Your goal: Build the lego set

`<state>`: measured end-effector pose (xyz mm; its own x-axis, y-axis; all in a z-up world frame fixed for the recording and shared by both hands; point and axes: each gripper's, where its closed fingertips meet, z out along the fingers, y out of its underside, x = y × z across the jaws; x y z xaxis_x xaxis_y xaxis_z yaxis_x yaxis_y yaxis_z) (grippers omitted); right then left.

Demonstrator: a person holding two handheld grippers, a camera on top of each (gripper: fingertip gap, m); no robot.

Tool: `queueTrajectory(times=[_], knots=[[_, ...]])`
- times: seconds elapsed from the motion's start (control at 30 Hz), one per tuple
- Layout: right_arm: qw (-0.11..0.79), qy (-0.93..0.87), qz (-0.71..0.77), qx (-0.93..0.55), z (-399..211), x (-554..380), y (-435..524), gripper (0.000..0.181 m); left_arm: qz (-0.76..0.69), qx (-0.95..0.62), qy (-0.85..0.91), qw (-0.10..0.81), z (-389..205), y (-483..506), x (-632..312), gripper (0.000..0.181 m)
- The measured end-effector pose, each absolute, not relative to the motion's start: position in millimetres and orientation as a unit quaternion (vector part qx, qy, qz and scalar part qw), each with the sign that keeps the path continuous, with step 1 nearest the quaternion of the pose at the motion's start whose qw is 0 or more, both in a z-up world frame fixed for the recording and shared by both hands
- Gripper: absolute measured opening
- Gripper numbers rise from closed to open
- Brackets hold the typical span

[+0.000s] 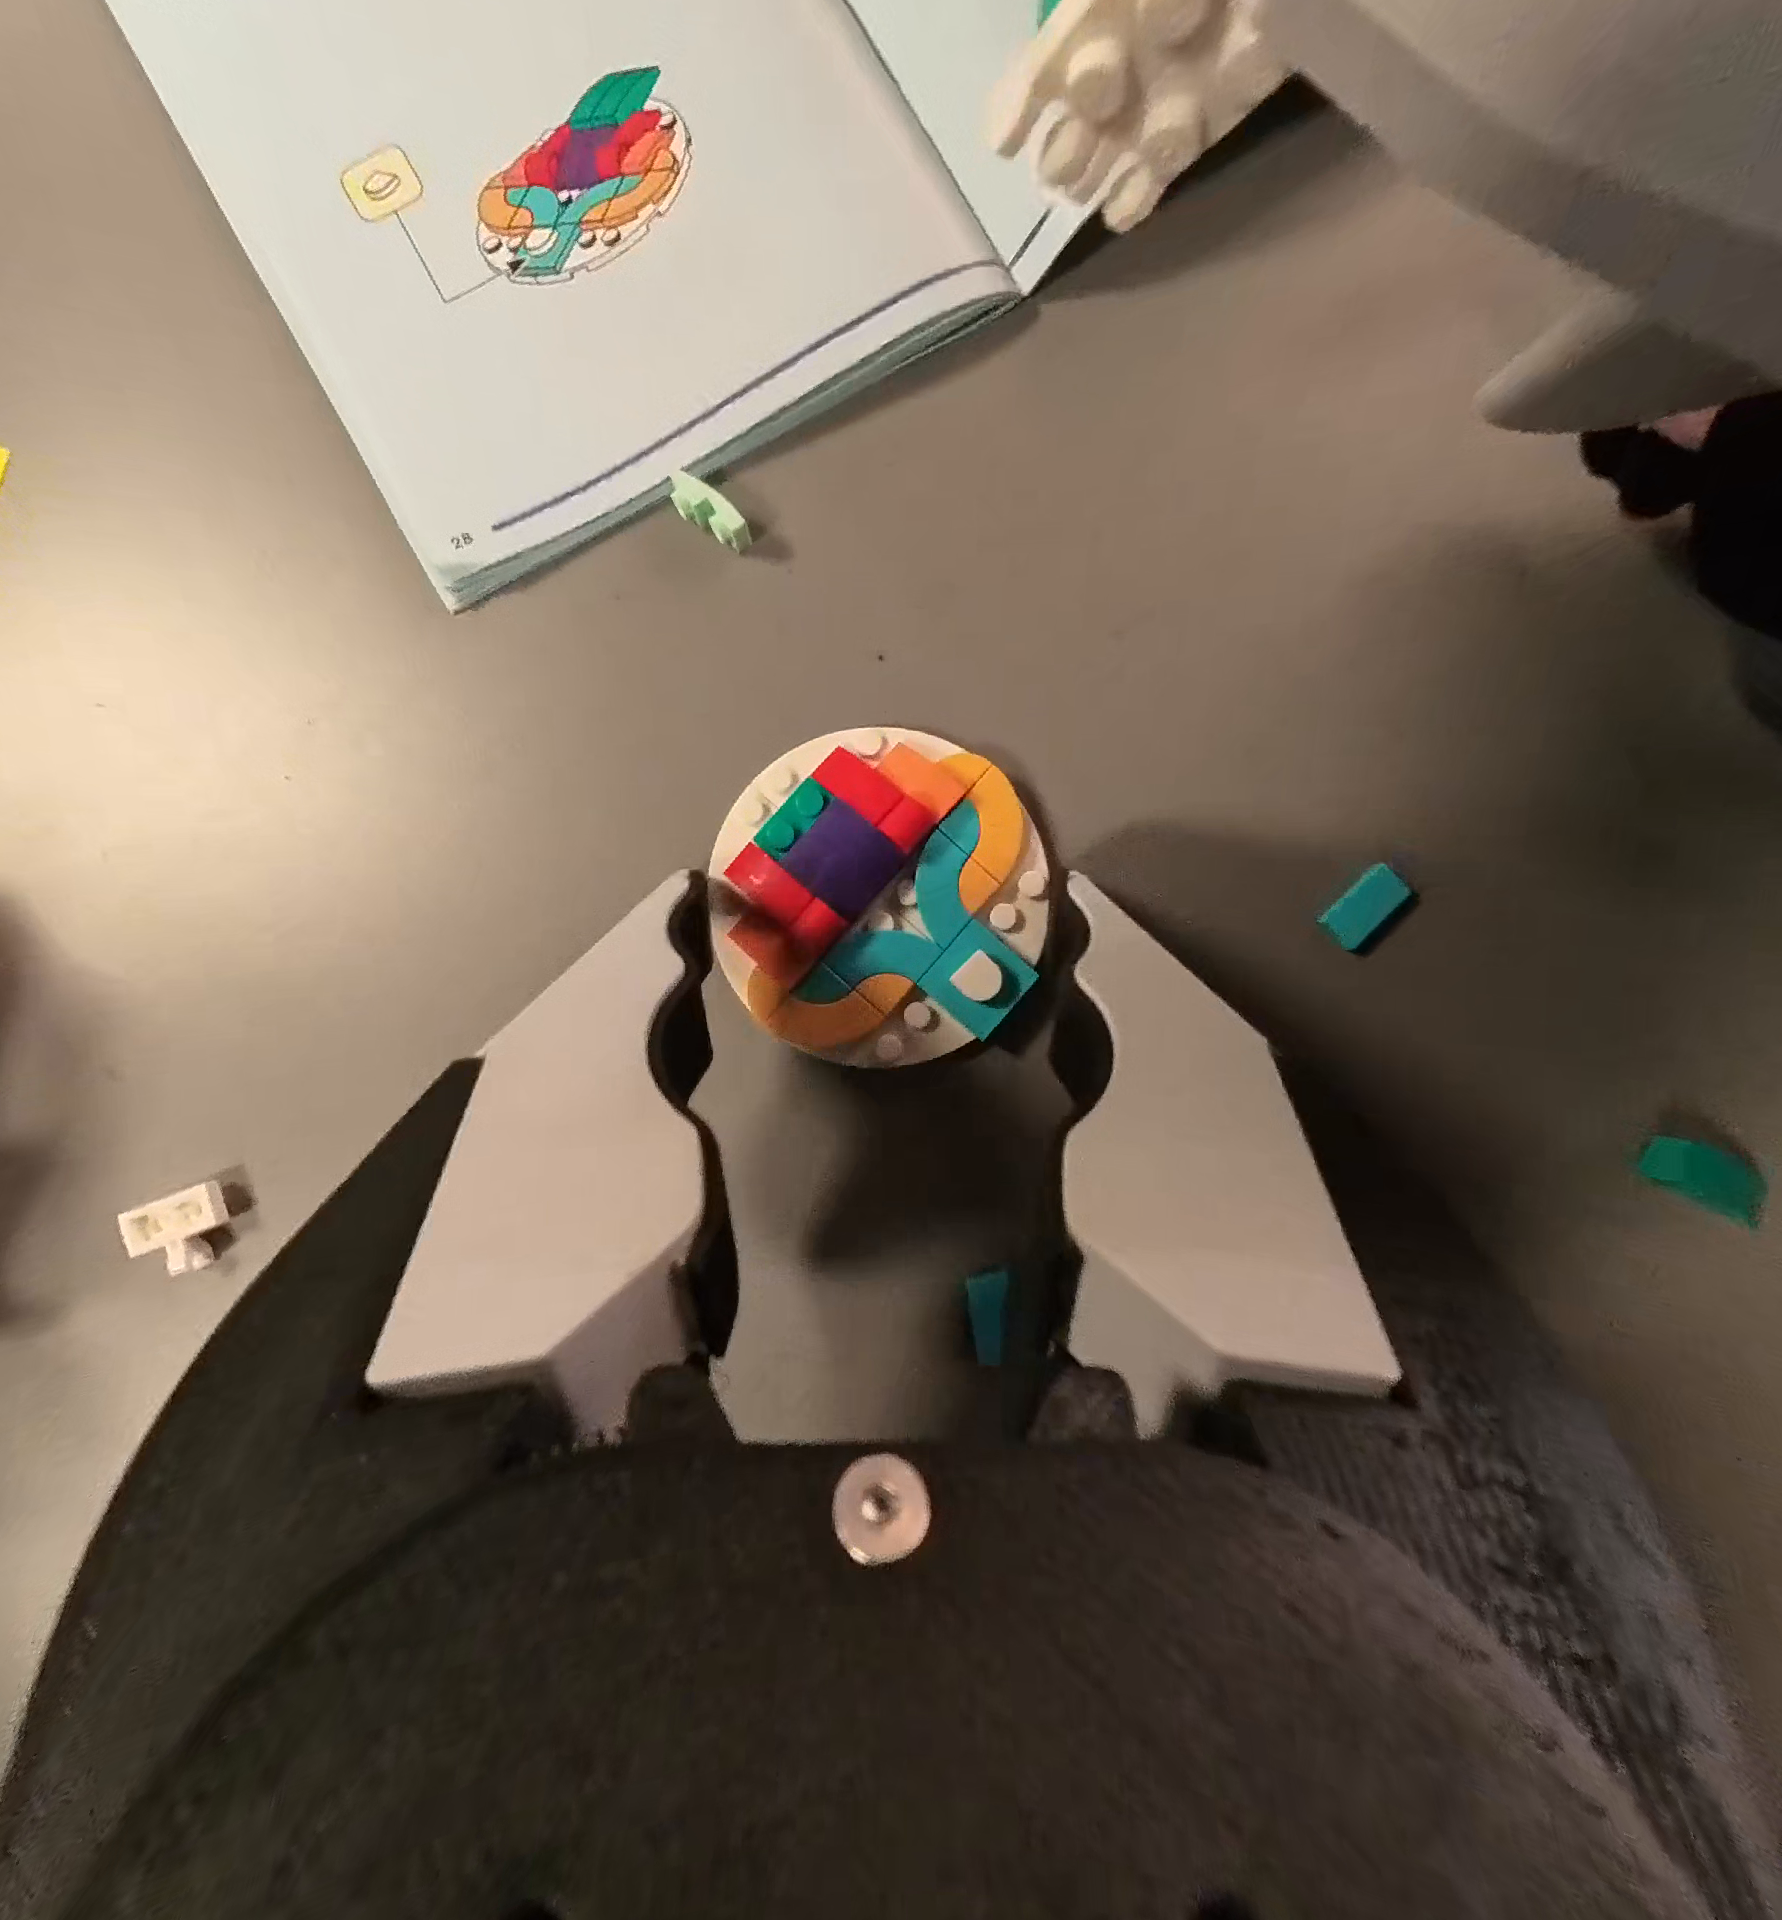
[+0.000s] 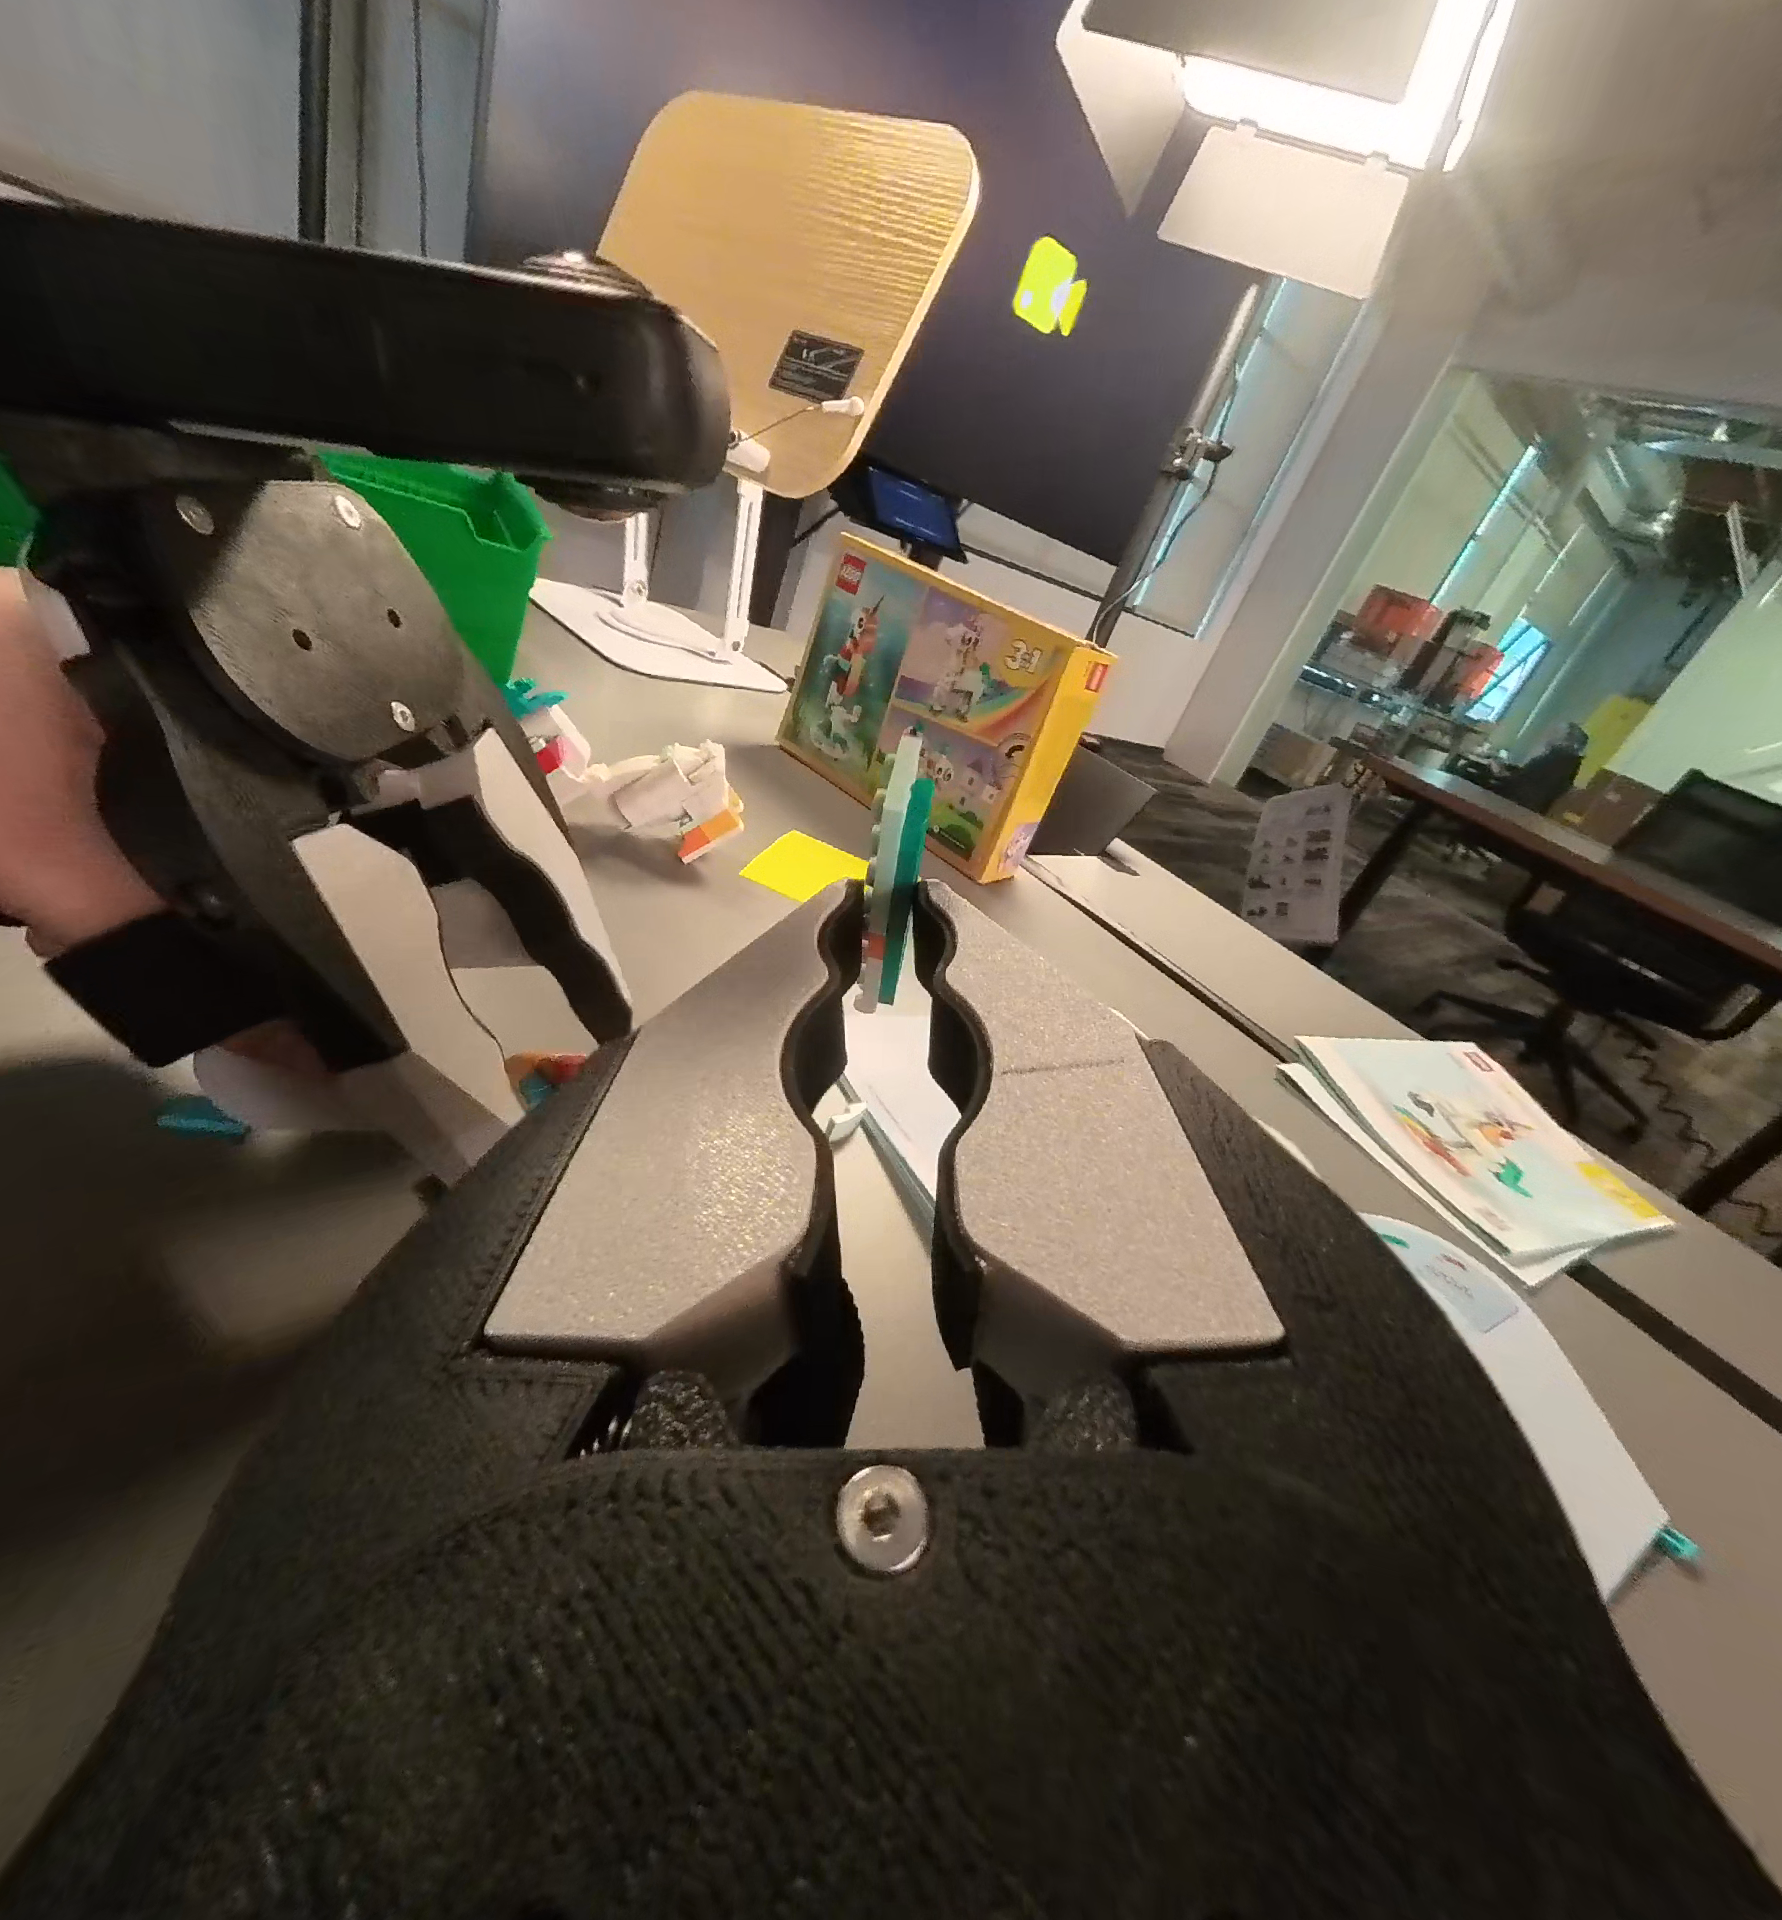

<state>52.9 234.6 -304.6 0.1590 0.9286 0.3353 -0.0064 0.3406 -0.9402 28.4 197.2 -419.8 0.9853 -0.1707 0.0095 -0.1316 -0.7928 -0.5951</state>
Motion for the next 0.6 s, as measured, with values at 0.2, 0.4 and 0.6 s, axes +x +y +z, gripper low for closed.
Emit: queueTrajectory(times=[0.2, 0.4, 0.6], knots=[[0.621, -0.513, 0.39, -0.447, -303.0, 55.1, 241.3, 0.007, -0.021, -0.941, 0.094, 0.325, -418.2, 202.1, 26.8, 0.064], [0.614, -0.534, 0.375, -0.444, -306.9, 53.5, 235.6, 0.007, -0.022, -0.931, 0.104, 0.349, -416.8, 201.3, 26.0, 0.063], [0.597, -0.639, 0.265, -0.405, -327.0, 58.7, 232.2, 0.007, -0.08, -0.922, 0.071, 0.372, -414.0, 194.4, 23.0, 0.063]])
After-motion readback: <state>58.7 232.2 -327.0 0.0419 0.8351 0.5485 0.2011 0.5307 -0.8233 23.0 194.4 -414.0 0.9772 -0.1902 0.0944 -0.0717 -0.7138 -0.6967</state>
